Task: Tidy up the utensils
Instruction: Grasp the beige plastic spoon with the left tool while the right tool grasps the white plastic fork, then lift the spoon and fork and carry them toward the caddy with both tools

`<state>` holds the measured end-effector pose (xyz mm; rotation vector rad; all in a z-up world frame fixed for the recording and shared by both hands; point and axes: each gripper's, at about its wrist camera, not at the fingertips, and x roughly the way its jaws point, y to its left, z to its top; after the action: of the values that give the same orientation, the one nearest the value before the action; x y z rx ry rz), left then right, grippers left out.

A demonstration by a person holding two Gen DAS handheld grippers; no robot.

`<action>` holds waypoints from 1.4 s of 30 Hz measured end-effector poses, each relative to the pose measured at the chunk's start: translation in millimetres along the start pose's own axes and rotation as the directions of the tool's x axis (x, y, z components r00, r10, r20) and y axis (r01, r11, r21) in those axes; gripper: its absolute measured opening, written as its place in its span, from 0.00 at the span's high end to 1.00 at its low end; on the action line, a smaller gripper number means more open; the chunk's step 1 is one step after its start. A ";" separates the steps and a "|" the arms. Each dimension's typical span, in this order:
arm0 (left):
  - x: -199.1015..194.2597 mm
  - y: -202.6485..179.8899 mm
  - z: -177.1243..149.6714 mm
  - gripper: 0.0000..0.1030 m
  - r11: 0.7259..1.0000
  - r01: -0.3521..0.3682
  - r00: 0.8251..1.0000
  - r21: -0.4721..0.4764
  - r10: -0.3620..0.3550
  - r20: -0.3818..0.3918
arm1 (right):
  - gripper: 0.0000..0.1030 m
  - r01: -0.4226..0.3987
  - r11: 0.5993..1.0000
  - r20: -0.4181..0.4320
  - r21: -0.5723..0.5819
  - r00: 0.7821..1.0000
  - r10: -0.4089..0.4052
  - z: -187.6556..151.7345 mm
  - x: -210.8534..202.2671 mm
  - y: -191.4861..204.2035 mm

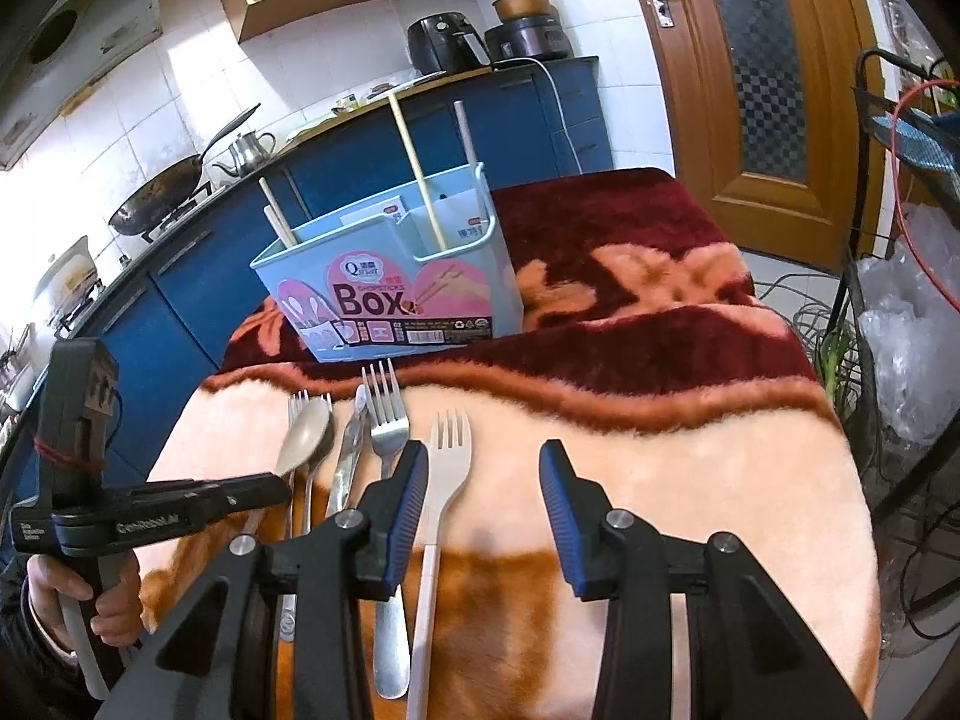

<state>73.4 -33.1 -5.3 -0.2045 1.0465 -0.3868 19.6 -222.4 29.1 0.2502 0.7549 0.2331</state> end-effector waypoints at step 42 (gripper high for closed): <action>0.8 51.4 22.0 0.92 0.997 -0.079 0.990 0.021 0.081 -0.115 | 0.82 0.051 0.977 -0.317 -0.205 0.941 -0.116 -1.0 64.7 38.4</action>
<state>103.9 13.1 -12.8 -0.1256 1.1618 -0.3376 60.0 -166.8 -1.6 -0.0096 1.0636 0.2693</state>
